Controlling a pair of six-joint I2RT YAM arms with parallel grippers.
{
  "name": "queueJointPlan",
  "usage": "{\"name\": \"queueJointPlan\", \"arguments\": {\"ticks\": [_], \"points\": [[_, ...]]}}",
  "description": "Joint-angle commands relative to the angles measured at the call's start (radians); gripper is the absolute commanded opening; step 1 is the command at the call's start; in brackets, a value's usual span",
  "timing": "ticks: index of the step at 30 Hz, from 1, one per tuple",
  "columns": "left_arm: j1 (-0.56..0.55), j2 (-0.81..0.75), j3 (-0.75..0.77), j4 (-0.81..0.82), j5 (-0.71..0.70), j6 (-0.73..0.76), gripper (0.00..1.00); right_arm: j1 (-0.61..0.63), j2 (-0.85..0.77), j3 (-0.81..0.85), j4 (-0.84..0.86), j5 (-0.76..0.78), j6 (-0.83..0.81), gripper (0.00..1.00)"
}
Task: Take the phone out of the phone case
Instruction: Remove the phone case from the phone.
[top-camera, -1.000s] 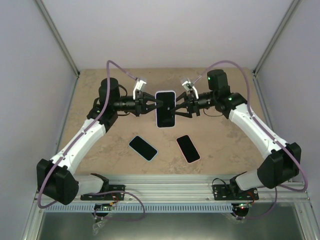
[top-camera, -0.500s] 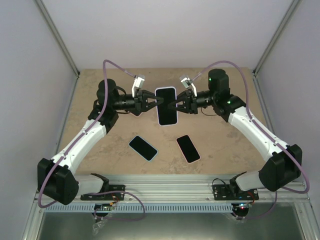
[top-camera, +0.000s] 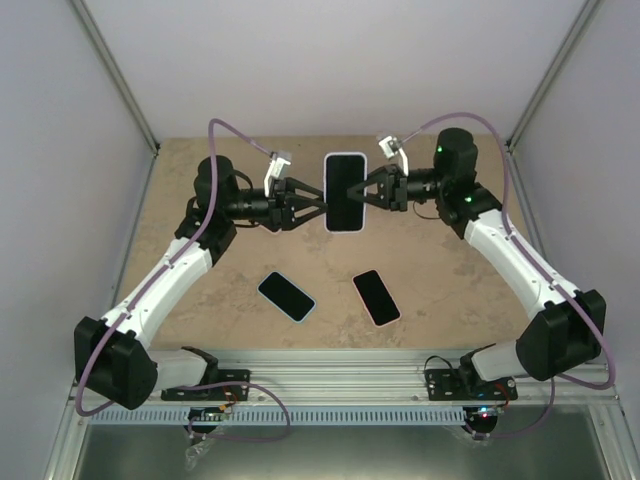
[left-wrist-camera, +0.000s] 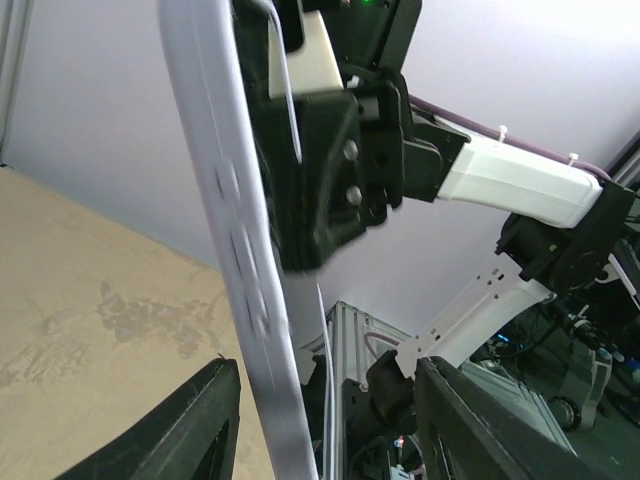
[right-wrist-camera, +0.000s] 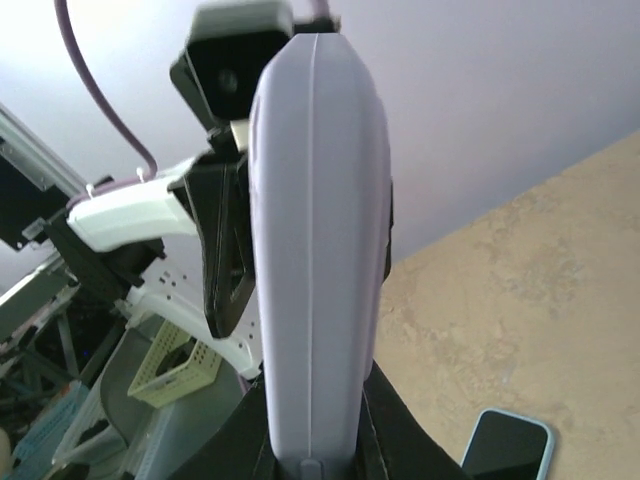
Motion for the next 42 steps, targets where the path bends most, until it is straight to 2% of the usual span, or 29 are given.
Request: {"name": "queueJointPlan", "arguments": {"ticks": [1, 8, 13, 29, 36, 42], "points": [[-0.001, -0.014, -0.023, 0.071, 0.061, -0.013, 0.50, -0.036, -0.009, 0.047, 0.259, -0.054, 0.233, 0.01], [-0.001, -0.037, -0.096, 0.209, 0.064, -0.121, 0.48, -0.056, -0.048, -0.057, 0.525, -0.024, 0.478, 0.01], [-0.009, -0.029, -0.123, 0.276, 0.046, -0.172, 0.46, -0.068, -0.057, -0.069, 0.534, -0.009, 0.516, 0.01], [-0.036, 0.001, -0.084, 0.234, -0.002, -0.144, 0.41, -0.078, -0.076, -0.142, 0.657, 0.009, 0.612, 0.01], [-0.036, 0.003, -0.063, 0.074, -0.085, -0.022, 0.30, -0.078, -0.077, -0.150, 0.711, 0.002, 0.649, 0.00], [-0.036, 0.006, -0.064, 0.082, -0.072, -0.023, 0.31, -0.078, -0.079, -0.160, 0.715, 0.007, 0.644, 0.01]]}}
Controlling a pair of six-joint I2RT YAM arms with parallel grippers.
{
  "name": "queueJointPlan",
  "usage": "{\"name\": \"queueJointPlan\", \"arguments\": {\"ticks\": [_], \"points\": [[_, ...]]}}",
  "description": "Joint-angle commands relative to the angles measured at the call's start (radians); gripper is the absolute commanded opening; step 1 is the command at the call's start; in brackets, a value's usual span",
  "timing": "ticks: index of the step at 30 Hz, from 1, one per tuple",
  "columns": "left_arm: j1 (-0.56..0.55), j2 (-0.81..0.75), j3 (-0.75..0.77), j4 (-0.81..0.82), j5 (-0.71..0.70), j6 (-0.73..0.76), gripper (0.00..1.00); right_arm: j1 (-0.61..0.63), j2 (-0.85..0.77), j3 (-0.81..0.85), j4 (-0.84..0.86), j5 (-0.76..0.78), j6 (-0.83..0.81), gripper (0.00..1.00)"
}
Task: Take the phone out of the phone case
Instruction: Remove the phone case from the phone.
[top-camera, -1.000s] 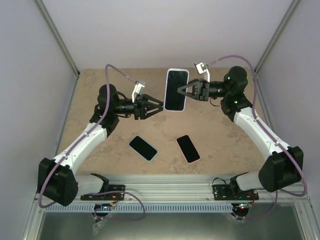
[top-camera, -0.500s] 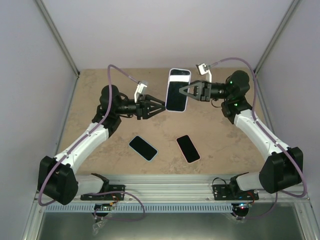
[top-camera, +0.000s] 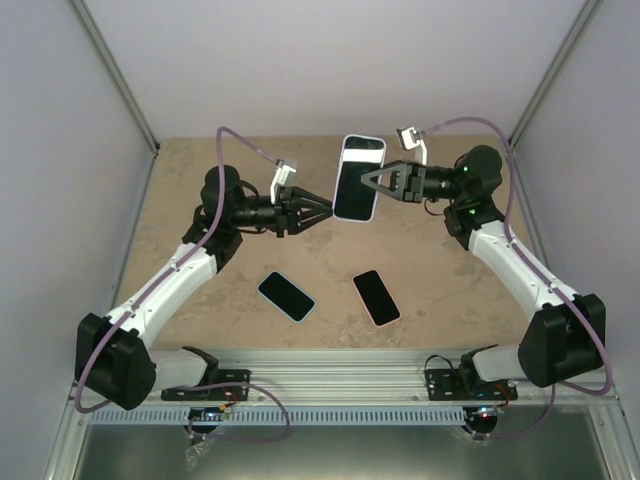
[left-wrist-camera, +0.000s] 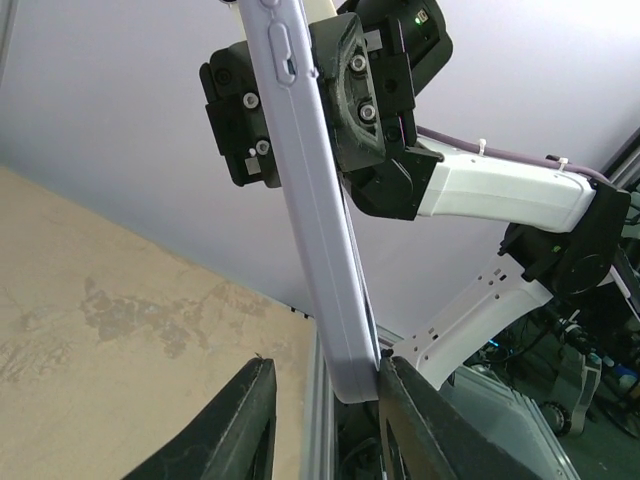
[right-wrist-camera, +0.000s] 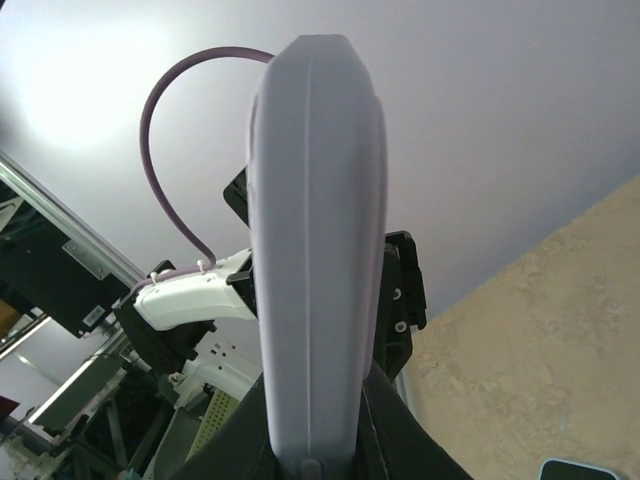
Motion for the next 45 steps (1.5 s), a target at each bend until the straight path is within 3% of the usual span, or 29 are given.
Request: {"name": "queueJointPlan", "arguments": {"ticks": [1, 8, 18, 36, 45], "points": [[0.001, 0.007, 0.008, -0.017, -0.026, 0.022, 0.32, 0.007, -0.037, 0.007, 0.065, -0.008, 0.010, 0.01], [0.000, 0.007, -0.059, 0.294, 0.055, -0.231, 0.38, 0.007, -0.033, 0.015, 0.003, 0.003, -0.038, 0.01], [0.000, 0.009, -0.038, 0.115, -0.006, -0.098, 0.32, 0.007, -0.032, 0.016, 0.004, 0.005, -0.031, 0.00], [-0.015, 0.018, -0.039, 0.136, 0.007, -0.118, 0.38, 0.007, -0.019, 0.031, -0.053, 0.023, -0.055, 0.01], [-0.005, 0.021, -0.040, 0.103, -0.020, -0.102, 0.24, 0.007, -0.025, 0.033, -0.016, 0.008, -0.022, 0.01]]}}
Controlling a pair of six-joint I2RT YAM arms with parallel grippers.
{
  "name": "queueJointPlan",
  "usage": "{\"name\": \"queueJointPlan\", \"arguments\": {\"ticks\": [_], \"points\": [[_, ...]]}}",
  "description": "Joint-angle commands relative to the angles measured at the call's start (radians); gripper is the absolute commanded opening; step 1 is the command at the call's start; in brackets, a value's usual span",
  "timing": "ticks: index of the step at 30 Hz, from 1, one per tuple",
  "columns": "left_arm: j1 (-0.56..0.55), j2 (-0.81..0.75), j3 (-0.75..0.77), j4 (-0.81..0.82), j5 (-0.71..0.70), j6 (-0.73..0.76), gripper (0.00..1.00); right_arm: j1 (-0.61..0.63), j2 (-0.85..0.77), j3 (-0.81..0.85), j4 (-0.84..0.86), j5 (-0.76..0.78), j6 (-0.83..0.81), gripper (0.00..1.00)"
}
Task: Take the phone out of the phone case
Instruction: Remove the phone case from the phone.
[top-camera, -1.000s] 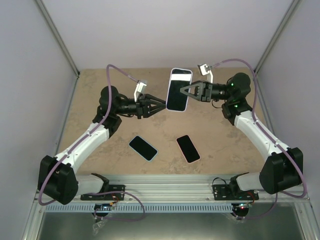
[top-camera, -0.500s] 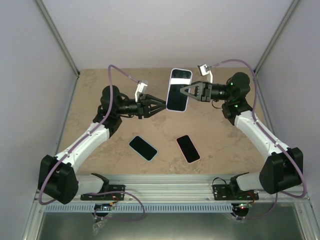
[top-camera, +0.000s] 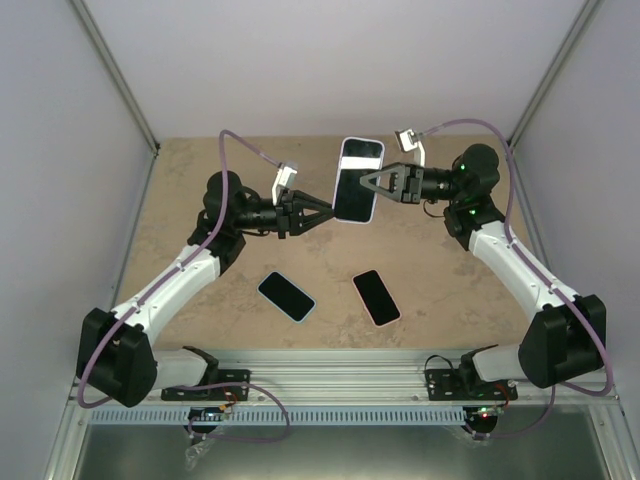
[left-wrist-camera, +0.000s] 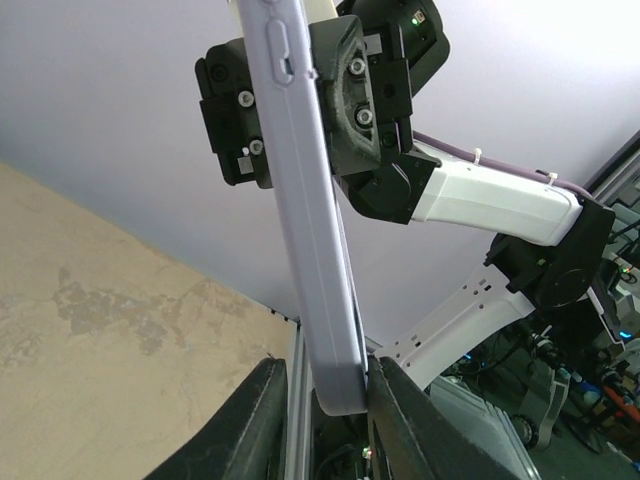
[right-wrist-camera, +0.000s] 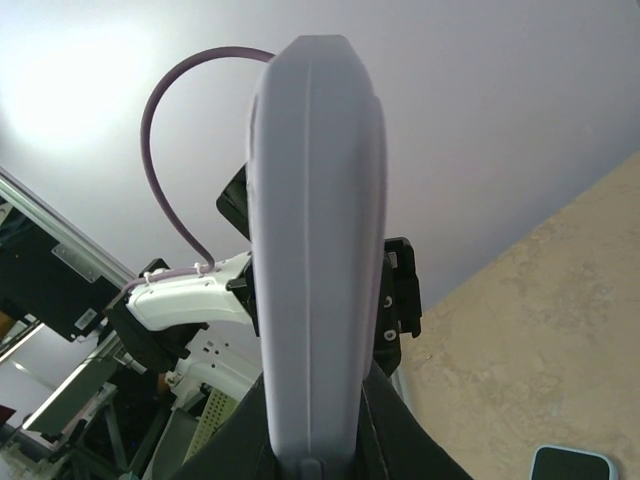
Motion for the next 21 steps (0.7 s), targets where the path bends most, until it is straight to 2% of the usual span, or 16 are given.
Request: {"name": "queueJointPlan", "arguments": {"ticks": [1, 12, 21], "points": [[0.006, 0.005, 0.009, -0.018, -0.028, 0.019, 0.22, 0.005, -0.024, 0.033, 0.080, -0.006, 0.043, 0.01], [0.014, 0.013, 0.007, -0.069, -0.076, 0.071, 0.15, 0.005, -0.029, -0.008, 0.317, -0.034, 0.231, 0.01], [0.015, 0.019, 0.008, -0.099, -0.105, 0.093, 0.14, 0.014, -0.034, -0.015, 0.397, -0.045, 0.292, 0.00]]}}
